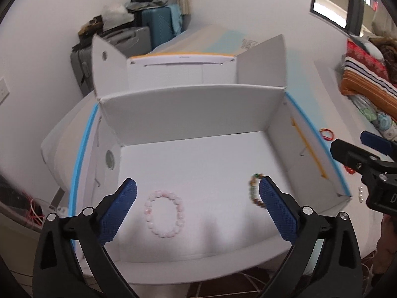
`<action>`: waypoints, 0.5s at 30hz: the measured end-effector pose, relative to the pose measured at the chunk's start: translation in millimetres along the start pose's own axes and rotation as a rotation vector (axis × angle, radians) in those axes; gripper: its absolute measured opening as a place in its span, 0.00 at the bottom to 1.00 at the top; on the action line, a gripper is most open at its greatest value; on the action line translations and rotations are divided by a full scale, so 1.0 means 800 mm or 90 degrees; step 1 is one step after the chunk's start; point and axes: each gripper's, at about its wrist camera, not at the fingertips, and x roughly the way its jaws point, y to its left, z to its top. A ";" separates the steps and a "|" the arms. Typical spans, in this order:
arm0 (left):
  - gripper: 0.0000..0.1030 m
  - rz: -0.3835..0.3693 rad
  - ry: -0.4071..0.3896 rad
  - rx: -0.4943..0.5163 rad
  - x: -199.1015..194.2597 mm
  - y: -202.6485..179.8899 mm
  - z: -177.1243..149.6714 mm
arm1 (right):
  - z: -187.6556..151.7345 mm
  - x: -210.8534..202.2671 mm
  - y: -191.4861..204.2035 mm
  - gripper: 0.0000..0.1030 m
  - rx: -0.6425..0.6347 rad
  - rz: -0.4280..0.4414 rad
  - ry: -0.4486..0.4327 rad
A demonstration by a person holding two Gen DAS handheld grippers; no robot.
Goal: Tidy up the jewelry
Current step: 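Open both tools to drop the bracelets into the box, then move both tools back over the remaining bracelets on the bed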
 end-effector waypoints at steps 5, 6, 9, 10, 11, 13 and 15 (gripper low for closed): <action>0.94 -0.028 -0.013 0.026 -0.012 -0.046 0.004 | -0.012 -0.025 -0.044 0.93 0.015 -0.030 -0.019; 0.94 -0.037 -0.016 0.033 -0.013 -0.058 0.005 | -0.016 -0.028 -0.051 0.93 0.016 -0.037 -0.022; 0.94 -0.063 -0.019 0.051 -0.016 -0.094 0.003 | -0.028 -0.040 -0.090 0.93 0.031 -0.066 -0.029; 0.94 -0.070 -0.018 0.058 -0.016 -0.106 0.002 | -0.032 -0.045 -0.107 0.93 0.041 -0.076 -0.030; 0.94 -0.077 -0.017 0.065 -0.015 -0.119 0.002 | -0.036 -0.049 -0.123 0.93 0.049 -0.085 -0.030; 0.94 -0.102 -0.016 0.081 -0.013 -0.150 0.000 | -0.045 -0.057 -0.150 0.93 0.062 -0.099 -0.032; 0.94 -0.125 -0.011 0.098 -0.010 -0.182 -0.005 | -0.055 -0.065 -0.181 0.93 0.075 -0.119 -0.031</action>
